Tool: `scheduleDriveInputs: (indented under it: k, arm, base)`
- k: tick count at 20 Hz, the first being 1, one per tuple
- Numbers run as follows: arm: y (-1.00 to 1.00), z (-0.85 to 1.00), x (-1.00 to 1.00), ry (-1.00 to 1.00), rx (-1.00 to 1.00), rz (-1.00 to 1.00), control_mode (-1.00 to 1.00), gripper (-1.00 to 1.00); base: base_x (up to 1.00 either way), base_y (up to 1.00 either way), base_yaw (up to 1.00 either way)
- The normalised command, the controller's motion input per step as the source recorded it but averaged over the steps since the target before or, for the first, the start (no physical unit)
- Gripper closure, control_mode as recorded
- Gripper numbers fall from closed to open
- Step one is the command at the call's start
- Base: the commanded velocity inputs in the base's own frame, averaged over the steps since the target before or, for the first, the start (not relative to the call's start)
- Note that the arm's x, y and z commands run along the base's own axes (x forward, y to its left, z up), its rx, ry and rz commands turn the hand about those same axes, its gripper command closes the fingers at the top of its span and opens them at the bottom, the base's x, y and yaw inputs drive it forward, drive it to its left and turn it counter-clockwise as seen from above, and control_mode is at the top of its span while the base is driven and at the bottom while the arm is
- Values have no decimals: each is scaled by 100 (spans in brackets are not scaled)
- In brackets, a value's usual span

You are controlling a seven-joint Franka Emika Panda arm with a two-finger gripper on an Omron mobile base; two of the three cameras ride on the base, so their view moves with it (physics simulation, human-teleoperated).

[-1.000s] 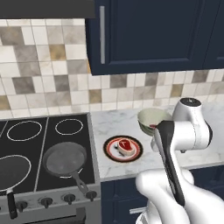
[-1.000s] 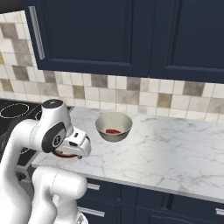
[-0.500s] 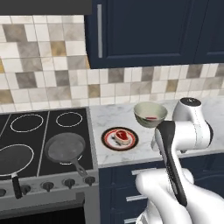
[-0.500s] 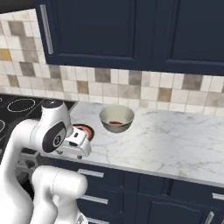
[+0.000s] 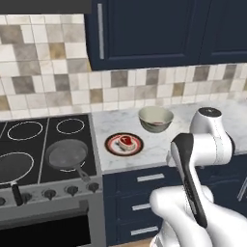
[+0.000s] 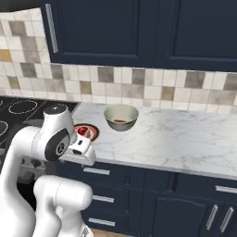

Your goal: Place one of the steaks on the plate and the other in the bowl. Then place the bowl in the fridge.

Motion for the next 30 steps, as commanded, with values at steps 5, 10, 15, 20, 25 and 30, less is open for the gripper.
scheduleDriveInputs:
  k: [5, 10, 15, 20, 25, 30]
  arm:
    - [0, 0, 0, 0, 0, 0, 100, -100]
    - [0, 0, 0, 0, 0, 0, 100, -100]
    - [0, 0, 0, 0, 0, 0, 100, -100]
    - [0, 0, 0, 0, 0, 0, 100, -100]
    - [0, 0, 0, 0, 0, 0, 100, -100]
    - [0, 0, 0, 0, 0, 0, 100, -100]
  base:
    - [1, -54, -86]
    - [0, -33, -94]
    - [0, -36, -94]
    - [0, -28, -94]
    - [59, -13, -72]
    - [100, -15, -43]
